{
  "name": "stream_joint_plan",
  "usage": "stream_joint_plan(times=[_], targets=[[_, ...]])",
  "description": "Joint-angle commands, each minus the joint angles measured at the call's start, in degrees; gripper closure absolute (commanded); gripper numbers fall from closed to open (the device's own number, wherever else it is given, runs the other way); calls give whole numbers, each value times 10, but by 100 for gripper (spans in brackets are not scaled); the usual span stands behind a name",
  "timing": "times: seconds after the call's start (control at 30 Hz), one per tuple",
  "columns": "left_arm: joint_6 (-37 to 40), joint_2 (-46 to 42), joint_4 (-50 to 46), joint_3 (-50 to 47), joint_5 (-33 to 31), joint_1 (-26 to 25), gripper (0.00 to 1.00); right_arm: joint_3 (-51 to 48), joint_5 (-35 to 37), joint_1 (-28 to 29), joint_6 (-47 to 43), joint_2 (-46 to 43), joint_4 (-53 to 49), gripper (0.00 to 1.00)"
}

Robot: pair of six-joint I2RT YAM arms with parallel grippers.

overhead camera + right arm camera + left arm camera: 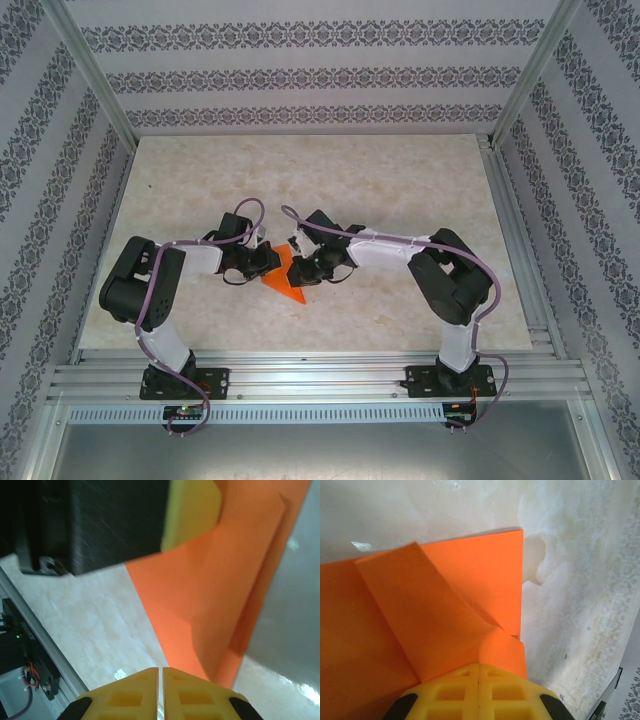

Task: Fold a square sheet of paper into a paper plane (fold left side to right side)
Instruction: Fourth fold the wing at the center of the table.

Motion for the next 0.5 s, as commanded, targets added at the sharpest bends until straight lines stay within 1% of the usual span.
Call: stream_joint_plan(times=[0.0, 0.17, 0.47], targets=[[16, 9, -62, -16, -53, -5, 96, 34, -5, 10, -5, 38, 9, 90], [17, 9, -63, -15, -53, -6, 96, 33, 2, 14, -13, 65, 1, 90], [22, 10, -73, -10, -60, -5, 96, -16, 8, 14, -21, 61, -5, 90]])
